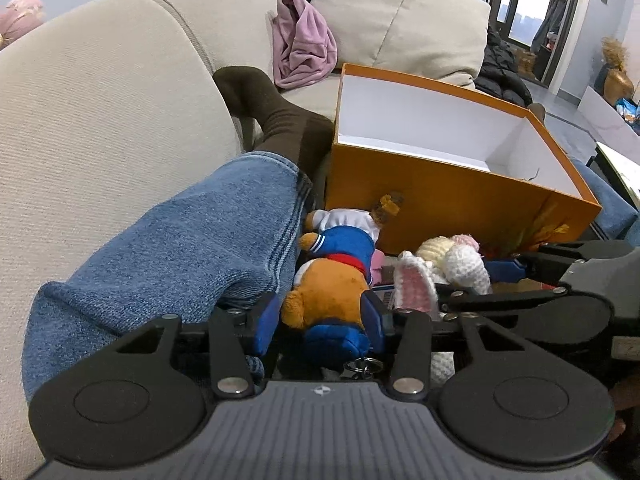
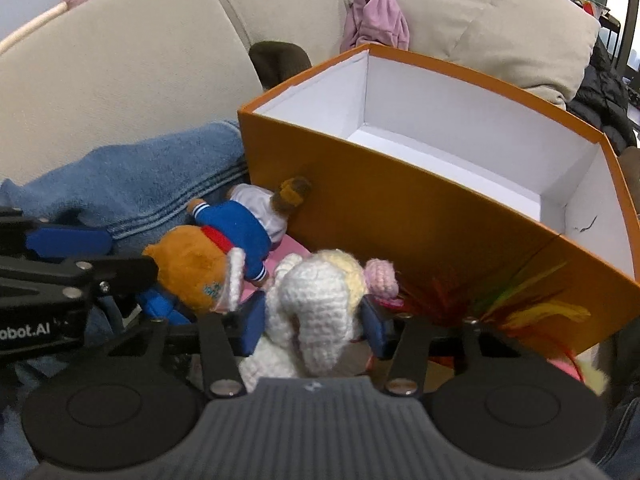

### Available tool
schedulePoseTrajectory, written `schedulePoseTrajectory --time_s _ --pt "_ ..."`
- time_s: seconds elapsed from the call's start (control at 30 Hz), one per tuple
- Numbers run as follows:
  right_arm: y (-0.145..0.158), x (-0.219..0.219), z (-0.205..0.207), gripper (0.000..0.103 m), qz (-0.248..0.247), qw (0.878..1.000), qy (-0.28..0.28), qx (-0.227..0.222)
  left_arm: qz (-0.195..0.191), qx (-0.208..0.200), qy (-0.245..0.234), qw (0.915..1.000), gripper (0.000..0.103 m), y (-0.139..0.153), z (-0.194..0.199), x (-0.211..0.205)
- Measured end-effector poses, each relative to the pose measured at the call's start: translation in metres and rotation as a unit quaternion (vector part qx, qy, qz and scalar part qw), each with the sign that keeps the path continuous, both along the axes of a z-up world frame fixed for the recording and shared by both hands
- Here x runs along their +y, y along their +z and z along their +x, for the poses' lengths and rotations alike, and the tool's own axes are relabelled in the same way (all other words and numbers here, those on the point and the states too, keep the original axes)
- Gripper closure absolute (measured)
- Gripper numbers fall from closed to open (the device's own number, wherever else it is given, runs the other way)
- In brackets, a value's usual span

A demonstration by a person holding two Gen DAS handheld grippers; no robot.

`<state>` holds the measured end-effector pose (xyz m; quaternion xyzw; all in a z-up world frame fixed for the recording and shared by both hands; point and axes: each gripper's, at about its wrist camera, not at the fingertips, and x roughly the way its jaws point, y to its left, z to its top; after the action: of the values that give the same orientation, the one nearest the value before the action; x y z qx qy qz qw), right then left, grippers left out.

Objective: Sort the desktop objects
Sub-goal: 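Lift the plush bear with the left tool while the right tool lifts the bunny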

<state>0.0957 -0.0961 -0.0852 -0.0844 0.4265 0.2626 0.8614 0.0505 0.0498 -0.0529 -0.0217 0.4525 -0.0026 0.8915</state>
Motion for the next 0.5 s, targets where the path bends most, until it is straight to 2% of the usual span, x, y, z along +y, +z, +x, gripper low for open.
schedulePoseTrajectory --time_s 0.17,0.5 --pt "0.013 -0.009 -0.003 0.058 0.017 1.000 0.010 -0.005 0.007 0.004 -0.006 1.0000 0.051 0.000 0.001 -0.001" --pt "0.059 -0.042 0.002 0.059 0.085 0.995 0.018 -0.040 0.008 0.017 -0.047 0.9987 0.041 -0.005 0.010 -0.003"
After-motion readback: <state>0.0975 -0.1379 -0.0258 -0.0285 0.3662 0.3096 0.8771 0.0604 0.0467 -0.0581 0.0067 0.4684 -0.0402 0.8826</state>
